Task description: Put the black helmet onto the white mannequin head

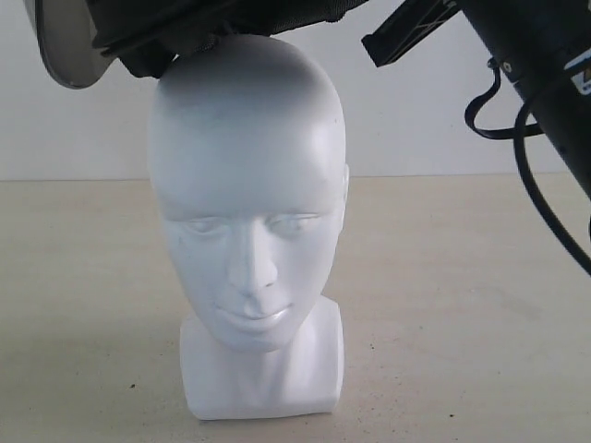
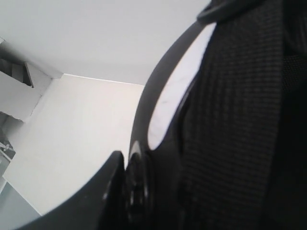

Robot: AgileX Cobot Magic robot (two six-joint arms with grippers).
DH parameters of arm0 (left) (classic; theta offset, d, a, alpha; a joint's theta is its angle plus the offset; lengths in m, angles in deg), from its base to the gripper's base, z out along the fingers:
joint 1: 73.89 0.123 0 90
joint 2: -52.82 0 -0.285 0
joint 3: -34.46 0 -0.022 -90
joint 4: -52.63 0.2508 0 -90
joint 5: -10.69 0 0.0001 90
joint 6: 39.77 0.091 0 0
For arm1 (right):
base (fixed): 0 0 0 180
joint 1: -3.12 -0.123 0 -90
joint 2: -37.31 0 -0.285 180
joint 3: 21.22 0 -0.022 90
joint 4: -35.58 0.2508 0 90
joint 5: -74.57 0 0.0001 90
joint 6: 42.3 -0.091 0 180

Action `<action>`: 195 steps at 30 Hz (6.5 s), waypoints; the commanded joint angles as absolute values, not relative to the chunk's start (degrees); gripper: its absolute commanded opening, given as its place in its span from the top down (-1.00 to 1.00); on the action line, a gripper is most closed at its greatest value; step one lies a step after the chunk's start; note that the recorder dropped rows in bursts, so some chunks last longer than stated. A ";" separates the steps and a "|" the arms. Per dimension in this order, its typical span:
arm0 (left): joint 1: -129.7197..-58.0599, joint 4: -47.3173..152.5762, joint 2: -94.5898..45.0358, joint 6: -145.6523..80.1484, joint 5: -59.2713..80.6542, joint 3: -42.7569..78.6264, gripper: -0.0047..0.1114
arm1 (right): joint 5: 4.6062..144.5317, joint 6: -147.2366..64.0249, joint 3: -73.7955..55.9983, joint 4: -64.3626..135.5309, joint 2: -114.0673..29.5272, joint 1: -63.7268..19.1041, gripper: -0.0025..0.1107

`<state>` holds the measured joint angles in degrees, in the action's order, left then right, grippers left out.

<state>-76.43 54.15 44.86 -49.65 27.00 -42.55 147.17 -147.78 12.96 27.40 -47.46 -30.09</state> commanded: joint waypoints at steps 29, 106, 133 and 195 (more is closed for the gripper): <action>-76.45 53.74 45.04 -49.49 27.07 -42.76 0.84 | 143.35 -140.91 16.43 29.16 -48.43 -29.36 0.96; -76.45 53.74 45.04 -49.49 27.07 -42.76 0.84 | 129.73 -134.33 31.97 36.35 -50.59 -29.36 0.96; -76.45 53.74 45.04 -49.49 27.07 -42.76 0.84 | 119.13 -125.27 35.50 41.09 -50.10 -29.36 0.95; -76.45 81.22 45.04 -39.77 21.03 -42.76 0.84 | 17.39 -50.59 -0.69 32.12 -7.89 -29.36 0.96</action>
<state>-76.43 71.13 44.86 -40.98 25.54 -42.55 17.38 -49.36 -0.44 32.56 -9.16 -29.52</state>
